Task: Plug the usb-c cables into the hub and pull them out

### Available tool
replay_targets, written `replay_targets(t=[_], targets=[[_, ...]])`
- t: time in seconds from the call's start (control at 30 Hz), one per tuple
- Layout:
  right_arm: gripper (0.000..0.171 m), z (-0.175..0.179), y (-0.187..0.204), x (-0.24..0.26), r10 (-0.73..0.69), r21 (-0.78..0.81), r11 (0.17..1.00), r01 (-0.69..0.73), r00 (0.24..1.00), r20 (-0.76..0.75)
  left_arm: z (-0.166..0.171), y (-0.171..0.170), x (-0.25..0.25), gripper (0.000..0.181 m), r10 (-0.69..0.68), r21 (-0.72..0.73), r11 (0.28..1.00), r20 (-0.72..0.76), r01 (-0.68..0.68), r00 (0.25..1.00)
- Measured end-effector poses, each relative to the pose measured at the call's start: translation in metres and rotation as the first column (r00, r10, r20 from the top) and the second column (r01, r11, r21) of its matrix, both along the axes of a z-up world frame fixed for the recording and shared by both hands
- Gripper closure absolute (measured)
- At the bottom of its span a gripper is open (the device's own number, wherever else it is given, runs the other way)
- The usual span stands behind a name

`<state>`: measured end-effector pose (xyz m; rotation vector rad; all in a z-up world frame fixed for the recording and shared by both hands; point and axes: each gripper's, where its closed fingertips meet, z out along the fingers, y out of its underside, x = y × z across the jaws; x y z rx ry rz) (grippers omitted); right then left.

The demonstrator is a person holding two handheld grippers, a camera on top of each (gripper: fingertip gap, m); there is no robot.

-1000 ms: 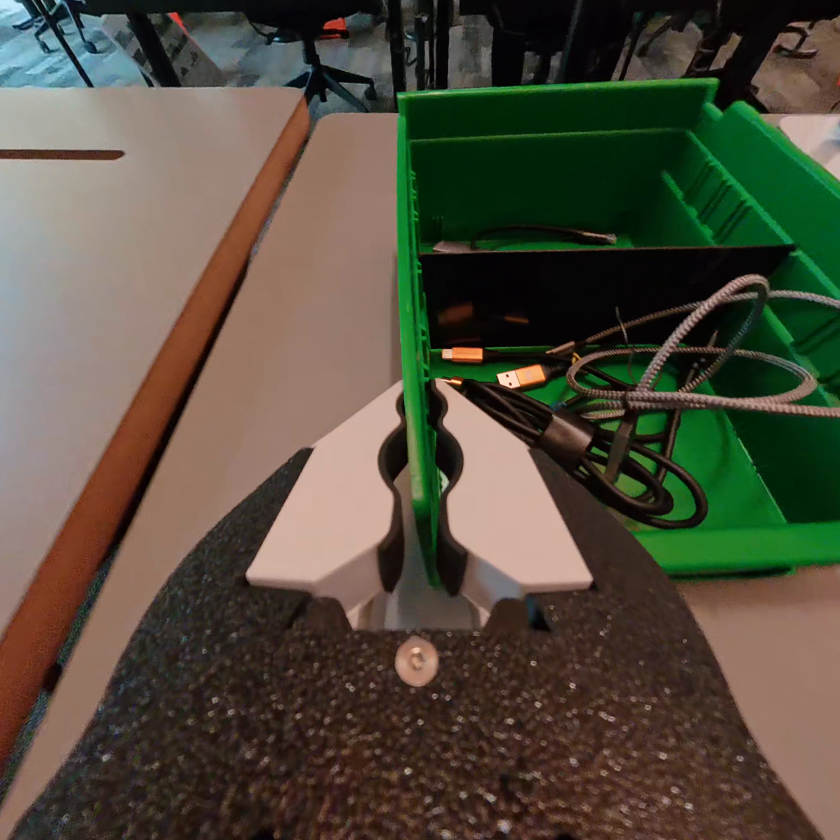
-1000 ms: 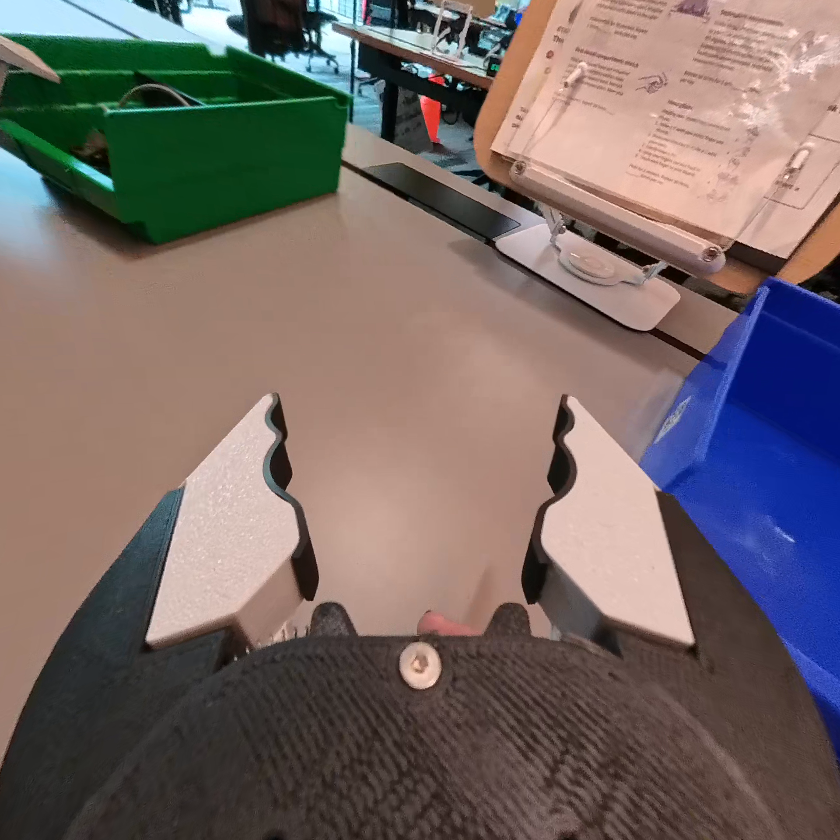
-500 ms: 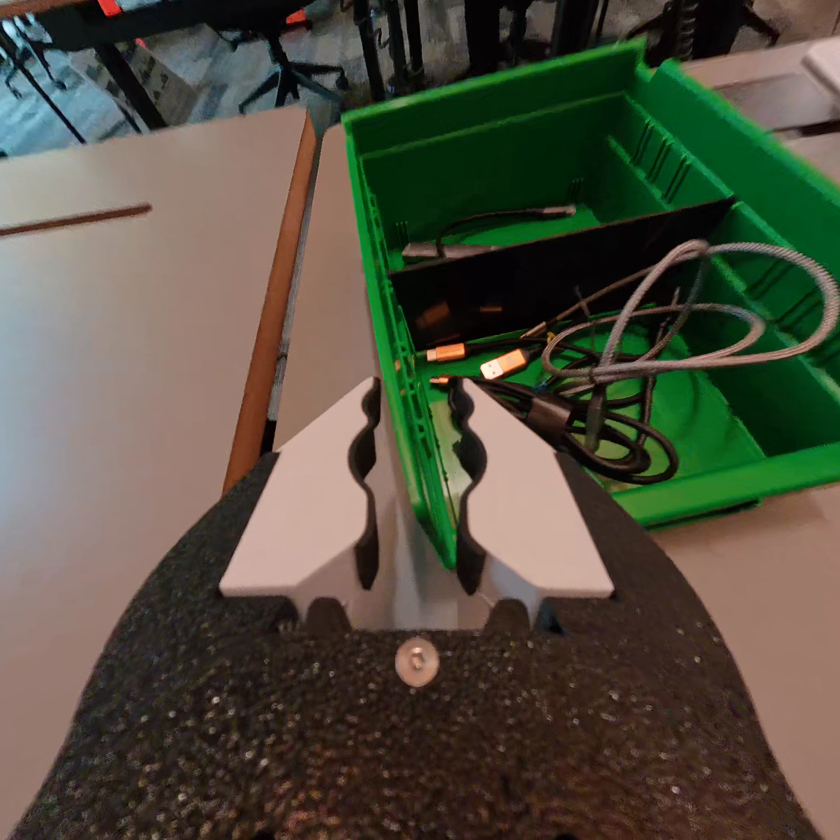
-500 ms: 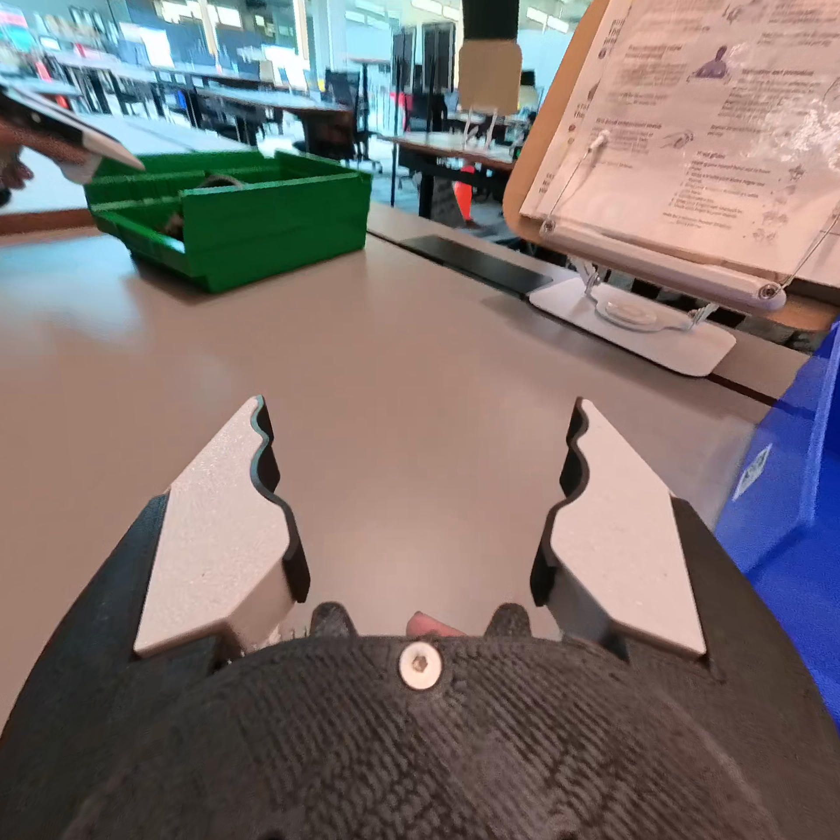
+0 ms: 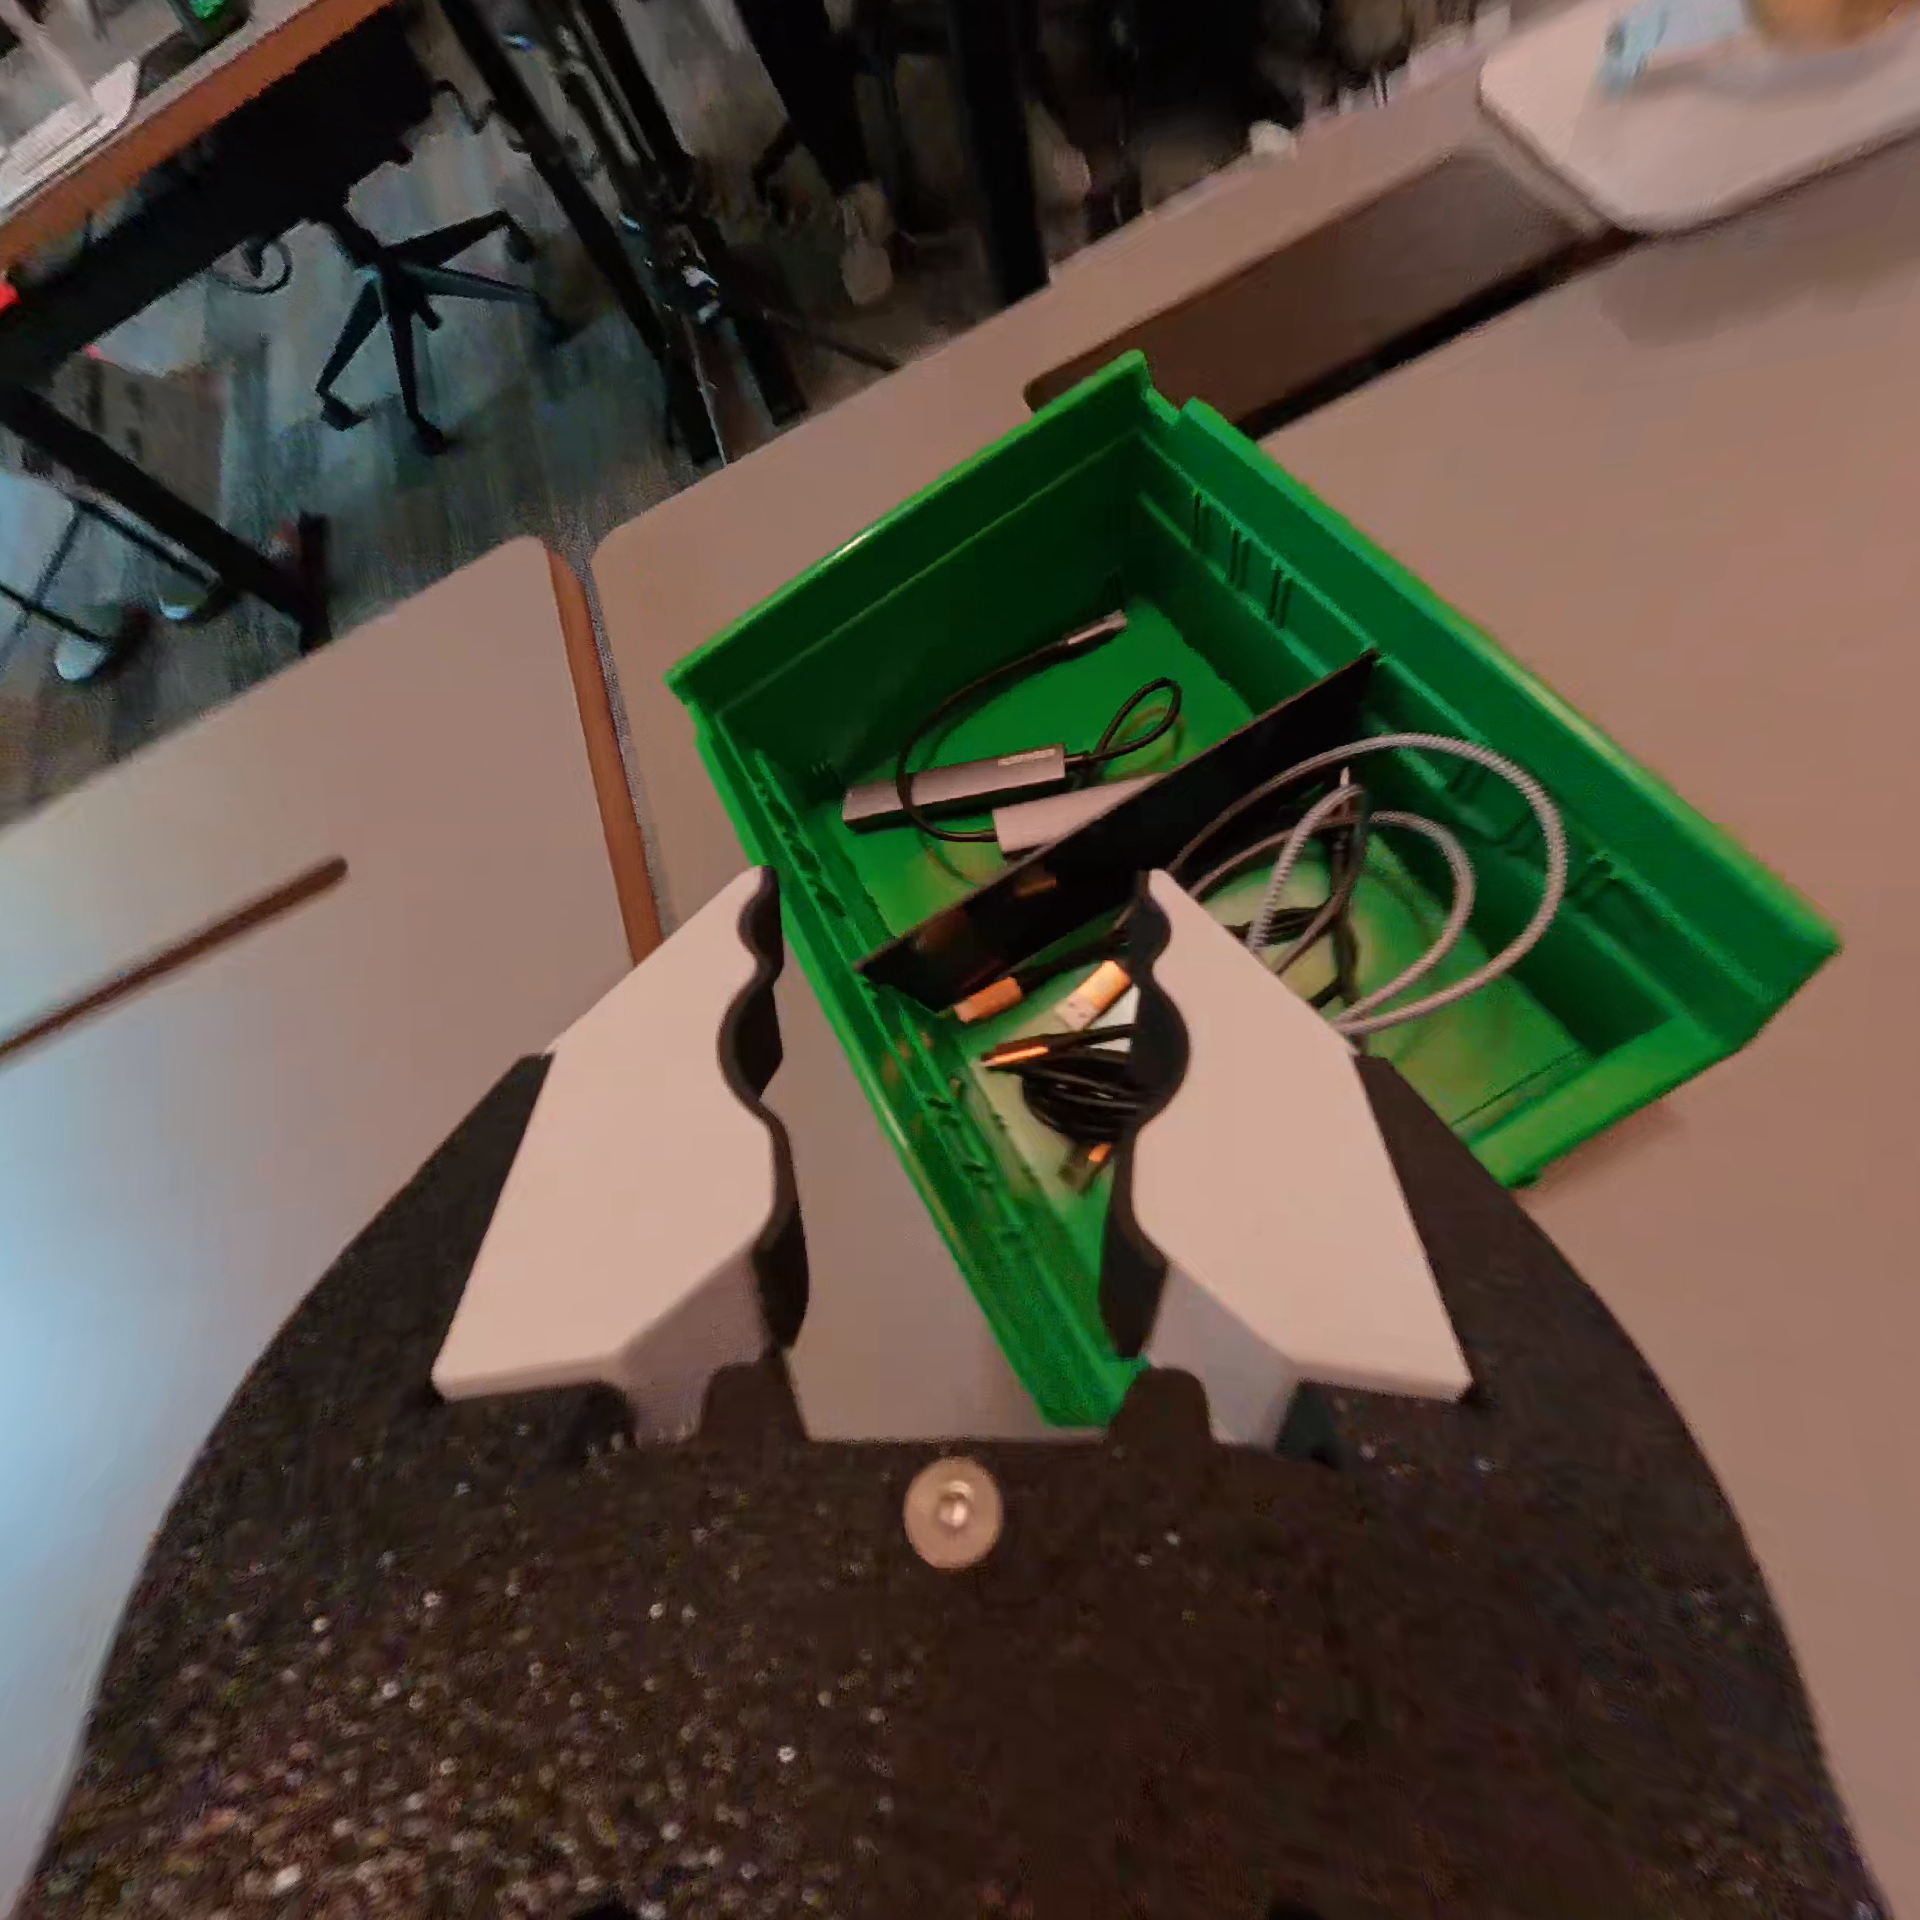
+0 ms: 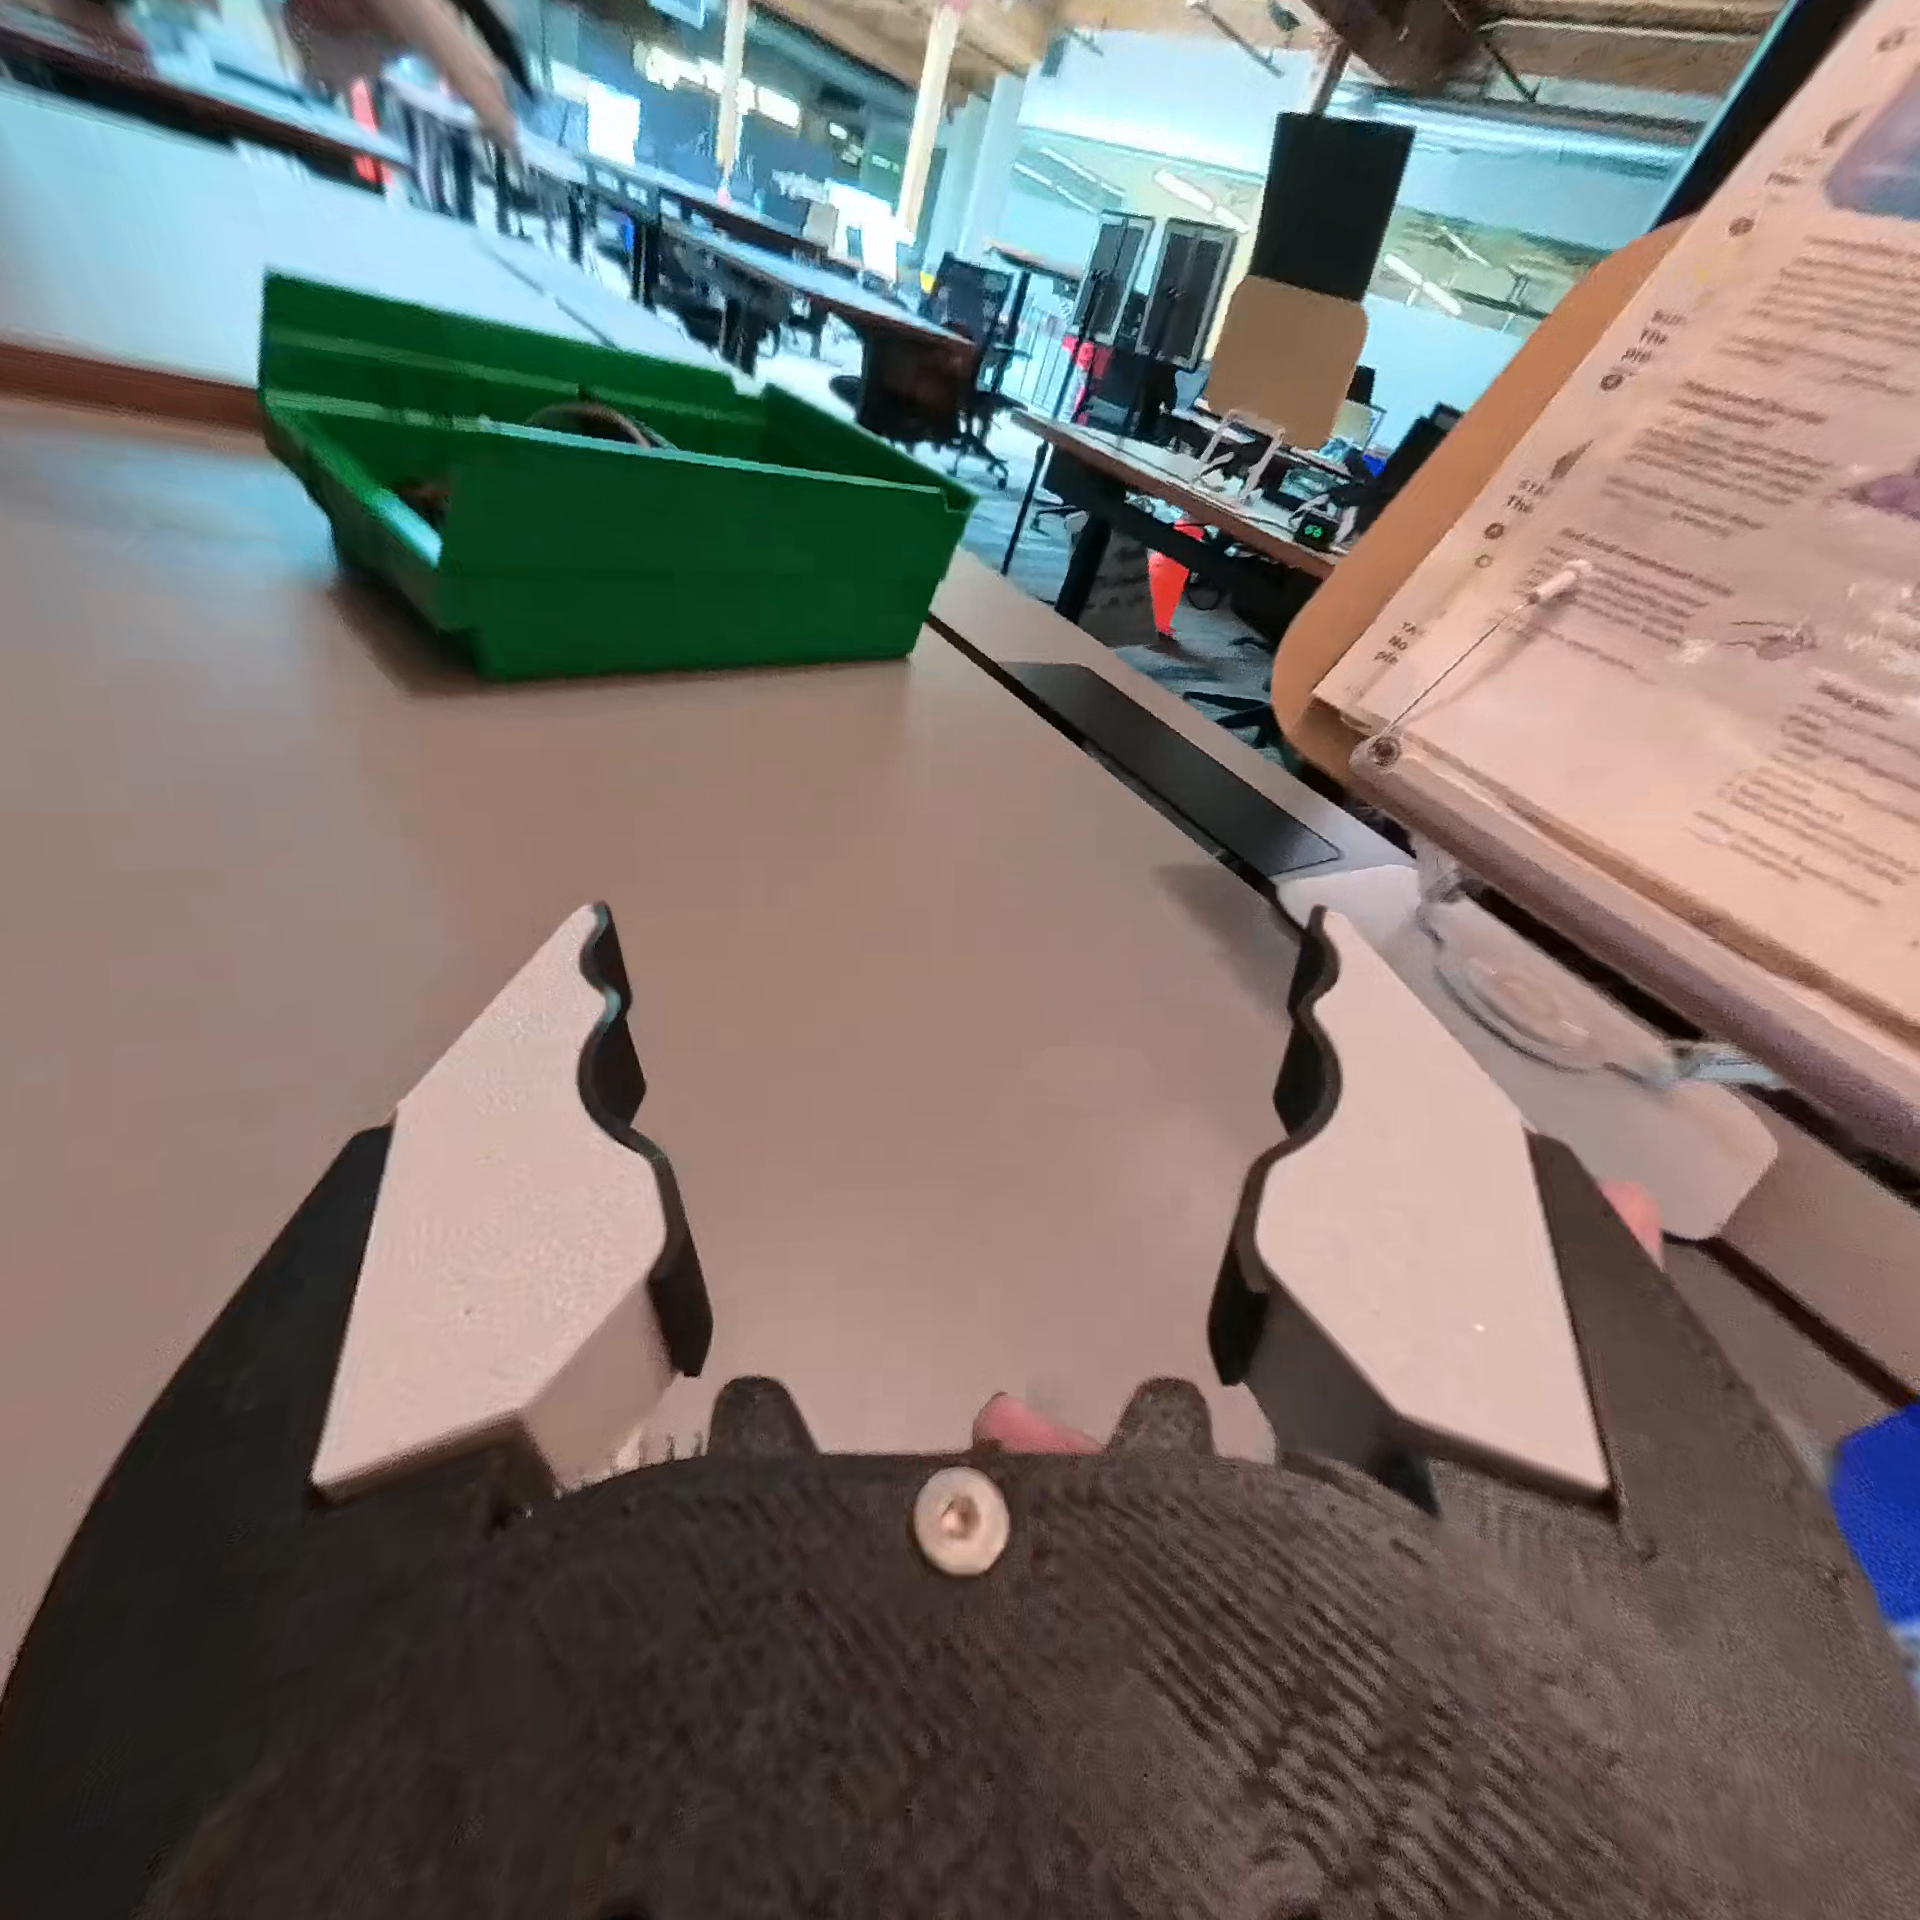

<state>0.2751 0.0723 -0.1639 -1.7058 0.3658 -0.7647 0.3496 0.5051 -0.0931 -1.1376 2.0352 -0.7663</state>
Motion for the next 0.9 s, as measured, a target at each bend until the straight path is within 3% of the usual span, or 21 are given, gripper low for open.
replay_targets(t=[0.07, 0.2, 0.37, 0.47, 0.57, 0.67, 0.8, 0.9], targets=[[0.043, -0.003, -0.008, -0.003, -0.006, -0.035, 0.999, 0.007, 1.000, 0.017, -0.006, -0.007, 0.022, 0.119, -0.095, 0.107, 0.989, -0.081, 0.104, 0.992], [0.045, -0.010, -0.018, -0.004, 0.021, 0.046, 0.999, -0.016, 0.993, -0.116, -0.034, -0.027, 0.070, 0.113, -0.249, 0.243, 0.917, -0.269, 0.316, 0.930], [0.049, -0.013, -0.029, -0.004, 0.039, 0.122, 0.992, -0.018, 0.984, -0.171, -0.089, -0.054, 0.102, 0.118, -0.376, 0.251, 0.781, -0.540, 0.571, 0.752], [0.051, -0.018, -0.031, -0.003, 0.043, 0.105, 0.994, -0.025, 0.984, -0.172, -0.123, -0.041, 0.118, 0.126, -0.329, 0.329, 0.680, -0.661, 0.655, 0.675], [0.052, -0.019, -0.032, -0.004, 0.061, 0.117, 0.992, -0.039, 0.980, -0.187, -0.148, -0.033, 0.121, 0.132, -0.287, 0.323, 0.630, -0.748, 0.706, 0.599], [0.054, -0.017, -0.034, -0.003, 0.069, 0.145, 0.989, -0.041, 0.978, -0.194, -0.162, -0.028, 0.126, 0.134, -0.275, 0.358, 0.552, -0.774, 0.753, 0.570], [0.056, -0.017, -0.033, -0.005, 0.079, 0.144, 0.988, -0.051, 0.977, -0.199, -0.174, -0.007, 0.135, 0.138, -0.207, 0.456, 0.382, -0.805, 0.804, 0.556], [0.056, -0.019, -0.030, -0.007, 0.086, 0.126, 0.990, -0.062, 0.976, -0.198, -0.180, -0.009, 0.135, 0.139, -0.234, 0.454, 0.323, -0.812, 0.830, 0.535]])
